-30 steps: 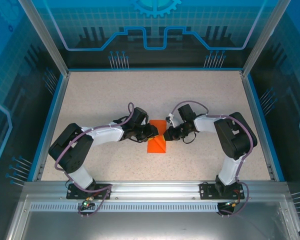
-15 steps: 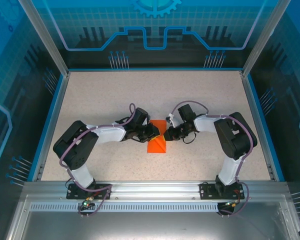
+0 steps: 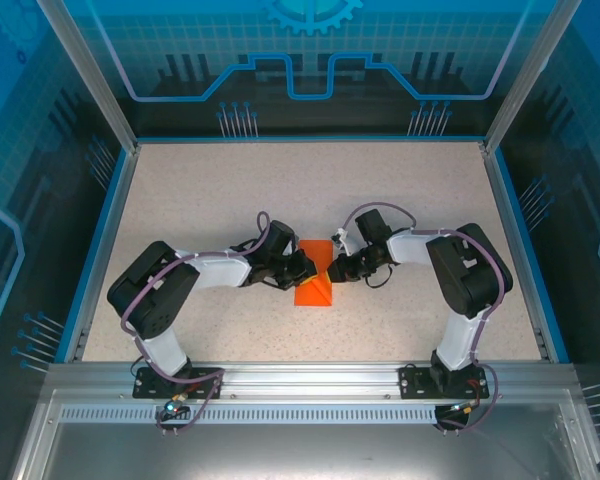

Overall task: Fold a paper plane with a square sheet of paper (pick it up from the middle)
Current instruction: Fold the triangle a second time at the center of the table.

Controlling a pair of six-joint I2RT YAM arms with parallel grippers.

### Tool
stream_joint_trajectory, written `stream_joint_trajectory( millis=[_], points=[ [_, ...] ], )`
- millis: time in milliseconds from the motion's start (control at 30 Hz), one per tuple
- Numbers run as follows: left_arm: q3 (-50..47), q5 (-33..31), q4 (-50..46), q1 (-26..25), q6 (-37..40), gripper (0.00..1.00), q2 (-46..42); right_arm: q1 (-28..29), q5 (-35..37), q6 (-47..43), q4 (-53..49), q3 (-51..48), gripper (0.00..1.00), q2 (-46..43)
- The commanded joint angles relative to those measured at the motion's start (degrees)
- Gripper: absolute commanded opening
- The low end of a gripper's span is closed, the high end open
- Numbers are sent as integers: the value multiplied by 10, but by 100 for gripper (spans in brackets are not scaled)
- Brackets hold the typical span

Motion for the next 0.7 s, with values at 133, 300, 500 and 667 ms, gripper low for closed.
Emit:
stream_joint_trajectory(
  millis=[133, 300, 500, 667],
  points=[
    [-6, 22, 21, -4, -10, 11, 4, 4, 0, -8, -14, 14, 12, 12],
    [-2, 31, 28, -4, -9, 11, 10, 3, 1, -8, -14, 15, 12, 14],
    [-2, 38, 36, -4, -11, 11, 24, 4, 1, -8, -14, 14, 12, 13],
    [-5, 31, 30, -4, -13, 11, 36, 3, -1, -8, -14, 15, 12, 14]
  ],
)
